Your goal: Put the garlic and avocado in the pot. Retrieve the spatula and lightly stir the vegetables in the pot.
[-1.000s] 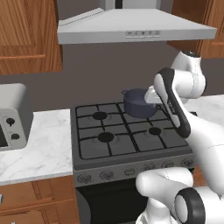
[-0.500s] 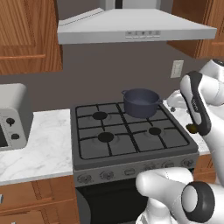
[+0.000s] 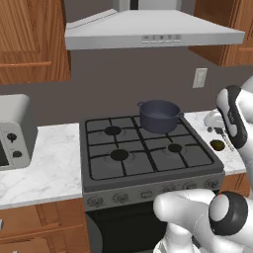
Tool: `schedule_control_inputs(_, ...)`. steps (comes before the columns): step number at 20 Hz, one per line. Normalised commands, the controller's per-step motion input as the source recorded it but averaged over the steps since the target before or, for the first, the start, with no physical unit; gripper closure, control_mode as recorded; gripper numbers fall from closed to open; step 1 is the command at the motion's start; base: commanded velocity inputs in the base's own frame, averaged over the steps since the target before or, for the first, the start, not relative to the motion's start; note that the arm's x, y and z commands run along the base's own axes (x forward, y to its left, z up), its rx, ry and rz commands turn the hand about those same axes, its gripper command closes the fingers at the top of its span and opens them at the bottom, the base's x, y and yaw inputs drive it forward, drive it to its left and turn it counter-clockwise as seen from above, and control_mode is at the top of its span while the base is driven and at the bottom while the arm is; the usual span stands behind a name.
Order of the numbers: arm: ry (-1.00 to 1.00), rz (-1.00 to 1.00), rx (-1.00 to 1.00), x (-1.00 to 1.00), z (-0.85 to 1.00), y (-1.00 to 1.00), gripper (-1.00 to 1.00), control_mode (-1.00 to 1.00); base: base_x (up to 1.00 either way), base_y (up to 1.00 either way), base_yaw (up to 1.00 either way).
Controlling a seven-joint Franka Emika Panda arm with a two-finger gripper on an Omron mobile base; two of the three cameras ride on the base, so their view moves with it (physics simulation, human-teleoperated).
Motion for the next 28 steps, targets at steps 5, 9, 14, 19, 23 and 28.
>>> schedule_control_inputs(5,0.05,-0.02,-0.04,0.17,0.15,-0.49,-1.00,-1.00,0.00,0.00,0.00)
schedule_control_inputs(9,0.25,-0.15,-0.05,0.19,0.07,-0.27,-1.00,-1.00,0.00,0.00,0.00)
schedule_control_inputs(14,0.29,-0.27,-0.13,0.59,0.00,-0.23,-1.00,-1.00,0.00,0.00,0.00)
schedule_control_inputs(19,0.19,-0.25,-0.04,0.26,-0.04,-0.42,-1.00,-1.00,0.00,0.00,0.00)
schedule_control_inputs(23,0.06,-0.22,0.00,0.02,-0.01,-0.39,-1.00,-1.00,0.00,0.00,0.00)
schedule_control_inputs(28,0.00,-0.07,0.00,0.00,-0.03,-0.31,-1.00,-1.00,0.00,0.00,0.00)
